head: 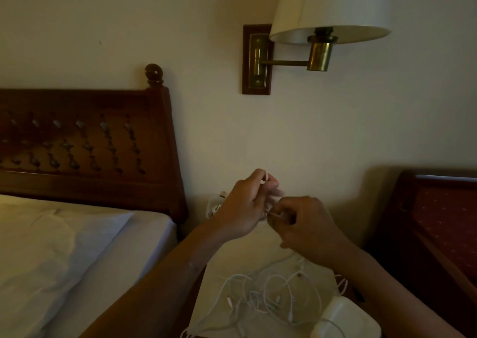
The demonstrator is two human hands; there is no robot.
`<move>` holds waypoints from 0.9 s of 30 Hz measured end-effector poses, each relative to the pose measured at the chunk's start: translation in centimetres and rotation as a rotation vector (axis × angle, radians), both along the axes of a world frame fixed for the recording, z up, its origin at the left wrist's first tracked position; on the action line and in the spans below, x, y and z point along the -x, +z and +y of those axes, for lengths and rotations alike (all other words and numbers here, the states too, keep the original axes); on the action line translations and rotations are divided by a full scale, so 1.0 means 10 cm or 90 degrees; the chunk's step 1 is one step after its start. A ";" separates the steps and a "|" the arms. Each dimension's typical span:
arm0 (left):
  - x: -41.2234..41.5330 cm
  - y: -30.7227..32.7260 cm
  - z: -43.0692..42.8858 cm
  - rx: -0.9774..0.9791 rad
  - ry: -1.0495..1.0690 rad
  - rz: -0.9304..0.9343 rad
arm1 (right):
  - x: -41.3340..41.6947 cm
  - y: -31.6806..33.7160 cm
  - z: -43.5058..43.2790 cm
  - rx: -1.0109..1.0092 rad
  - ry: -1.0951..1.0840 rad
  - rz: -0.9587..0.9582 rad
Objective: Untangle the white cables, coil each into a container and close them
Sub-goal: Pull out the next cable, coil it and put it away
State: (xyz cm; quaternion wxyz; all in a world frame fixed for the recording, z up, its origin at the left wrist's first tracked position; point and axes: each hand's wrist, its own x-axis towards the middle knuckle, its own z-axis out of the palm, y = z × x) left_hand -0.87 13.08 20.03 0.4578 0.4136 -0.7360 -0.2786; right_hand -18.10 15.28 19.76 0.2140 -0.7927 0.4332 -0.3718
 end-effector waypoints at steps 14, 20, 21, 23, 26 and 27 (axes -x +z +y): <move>-0.11 0.13 0.08 -0.312 -0.359 0.295 | 0.06 0.22 -0.16 0.127 -0.062 -0.272; 0.06 -0.02 0.16 -0.262 -0.411 0.585 | -0.10 -0.01 -0.10 -0.052 0.006 -0.297; 0.08 -0.02 0.17 -0.255 -0.404 0.614 | -0.11 -0.05 -0.08 -0.054 0.014 -0.269; 0.10 -0.02 0.18 -0.253 -0.393 0.668 | -0.10 -0.11 -0.07 -0.069 0.016 -0.193; 0.14 0.04 0.18 -0.228 -0.388 0.697 | -0.11 -0.11 -0.03 -0.042 0.020 -0.052; 0.15 0.06 0.16 -0.203 -0.371 0.671 | -0.13 -0.10 0.00 -0.019 0.037 -0.020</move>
